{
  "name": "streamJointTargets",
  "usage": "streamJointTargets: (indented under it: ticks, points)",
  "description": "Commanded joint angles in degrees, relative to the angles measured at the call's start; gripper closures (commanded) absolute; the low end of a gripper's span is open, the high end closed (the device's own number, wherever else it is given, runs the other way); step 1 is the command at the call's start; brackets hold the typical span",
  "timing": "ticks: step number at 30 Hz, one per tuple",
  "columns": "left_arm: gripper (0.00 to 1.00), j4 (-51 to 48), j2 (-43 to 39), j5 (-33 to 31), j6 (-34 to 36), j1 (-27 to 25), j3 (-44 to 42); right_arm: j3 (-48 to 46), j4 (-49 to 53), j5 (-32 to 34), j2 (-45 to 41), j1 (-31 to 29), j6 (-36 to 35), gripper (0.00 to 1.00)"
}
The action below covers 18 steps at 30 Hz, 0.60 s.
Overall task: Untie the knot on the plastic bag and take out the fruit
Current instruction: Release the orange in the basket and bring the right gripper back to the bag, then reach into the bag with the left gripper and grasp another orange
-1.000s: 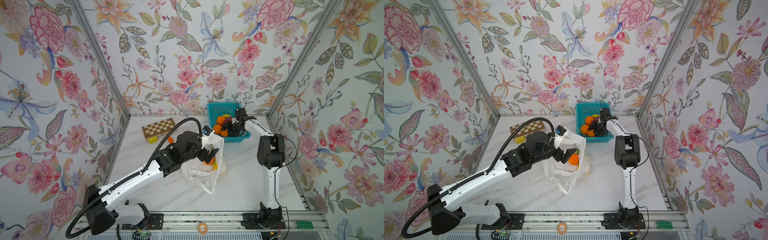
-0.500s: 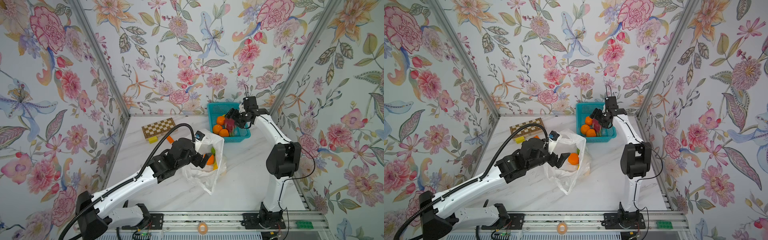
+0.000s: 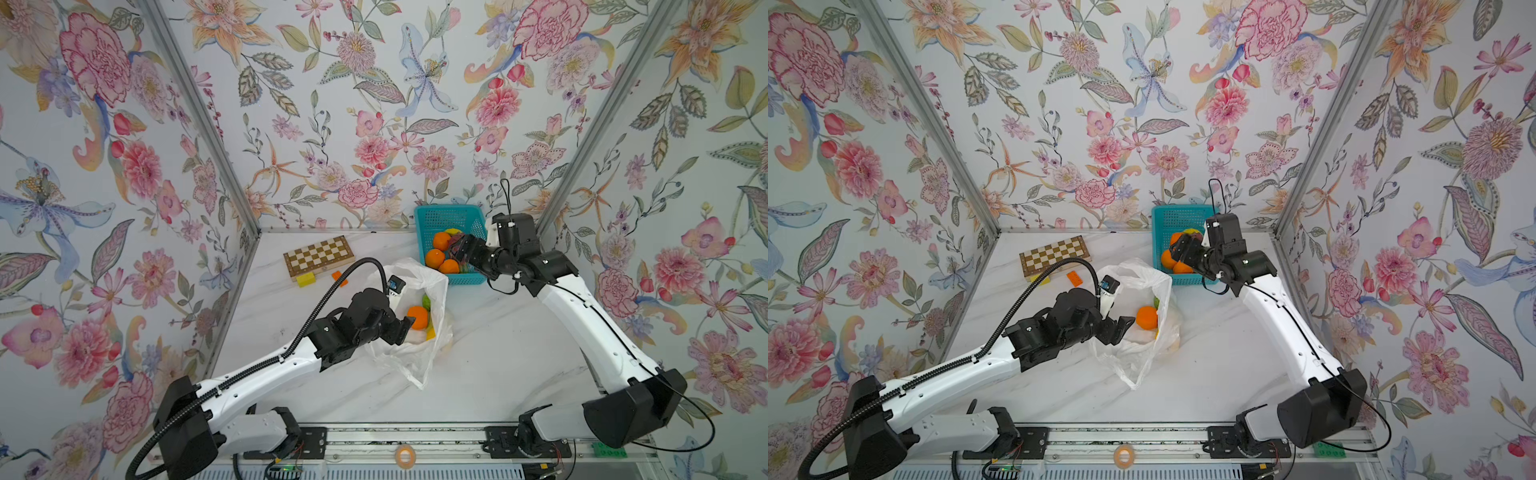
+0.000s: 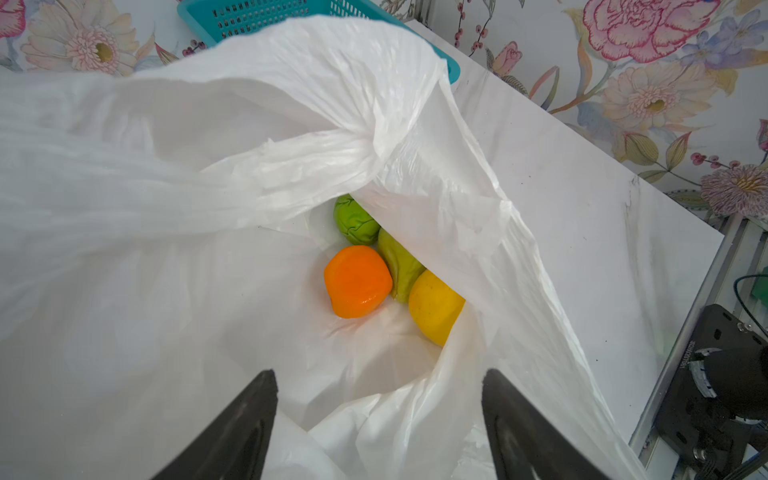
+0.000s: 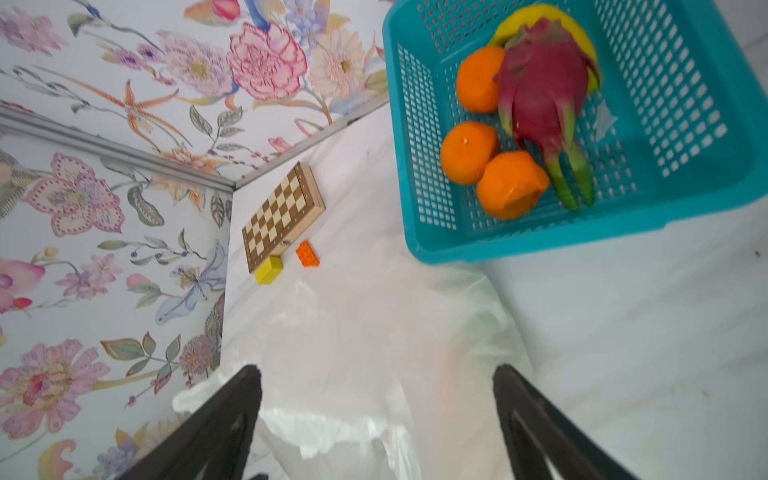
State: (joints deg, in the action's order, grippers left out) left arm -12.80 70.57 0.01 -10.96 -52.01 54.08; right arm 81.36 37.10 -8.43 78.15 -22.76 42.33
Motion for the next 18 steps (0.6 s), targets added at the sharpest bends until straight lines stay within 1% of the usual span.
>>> streamJointTargets:
  ticks: [1,4,7,11,14,18]
  points:
    - [0.22,2.43,1.61,0.87,-2.51,0.59,-1.44,-4.77,0.08,5.67,-5.84,-3.05,6.42,0.11]
    - [0.22,5.63,2.83,1.13,-3.11,0.59,-3.31,-10.32,-1.69,9.11,-11.36,-7.18,10.47,0.11]
    - [0.23,9.78,4.94,2.18,-2.87,0.60,-4.99,-15.01,-2.54,10.97,-14.20,-10.84,13.17,0.11]
    - [0.23,11.37,10.48,1.79,-1.71,0.99,-3.55,-16.97,-2.48,11.18,-14.79,-12.68,14.86,0.10]
    - [0.23,11.47,15.35,-0.64,-1.78,1.59,-1.34,-16.84,-2.52,11.71,-14.48,-12.87,14.90,0.10]
    - [0.23,12.38,21.81,-1.07,-1.16,2.34,2.01,-16.25,-2.47,11.80,-13.68,-12.87,13.95,0.10]
